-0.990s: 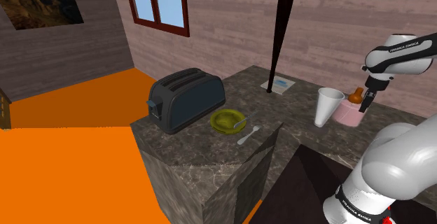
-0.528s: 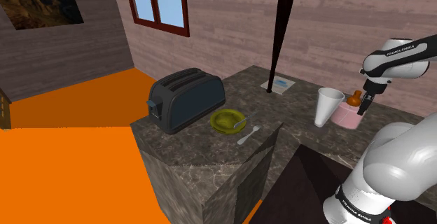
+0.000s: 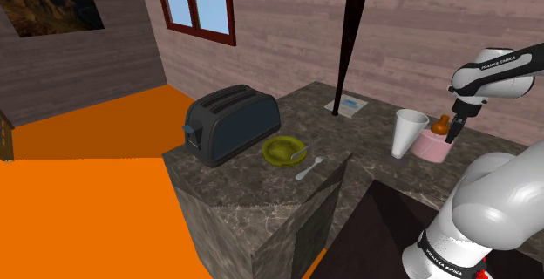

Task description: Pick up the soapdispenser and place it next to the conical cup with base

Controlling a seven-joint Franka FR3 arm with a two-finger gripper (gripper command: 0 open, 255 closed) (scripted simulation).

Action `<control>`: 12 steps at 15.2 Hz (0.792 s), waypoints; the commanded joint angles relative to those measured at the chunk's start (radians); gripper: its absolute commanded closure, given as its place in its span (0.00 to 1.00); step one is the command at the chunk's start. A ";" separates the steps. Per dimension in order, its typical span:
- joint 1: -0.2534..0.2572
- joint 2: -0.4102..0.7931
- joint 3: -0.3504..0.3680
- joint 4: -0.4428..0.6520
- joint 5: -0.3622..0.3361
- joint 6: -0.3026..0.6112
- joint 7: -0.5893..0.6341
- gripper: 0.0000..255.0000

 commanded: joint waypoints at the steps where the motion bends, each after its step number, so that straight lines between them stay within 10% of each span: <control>1: 0.000 0.000 0.000 0.000 0.000 0.000 0.000 0.00; 5: -0.078 -0.075 0.132 0.065 -0.002 -0.149 0.014 0.00; 12: -0.078 -0.075 0.132 0.065 -0.002 -0.149 0.014 0.00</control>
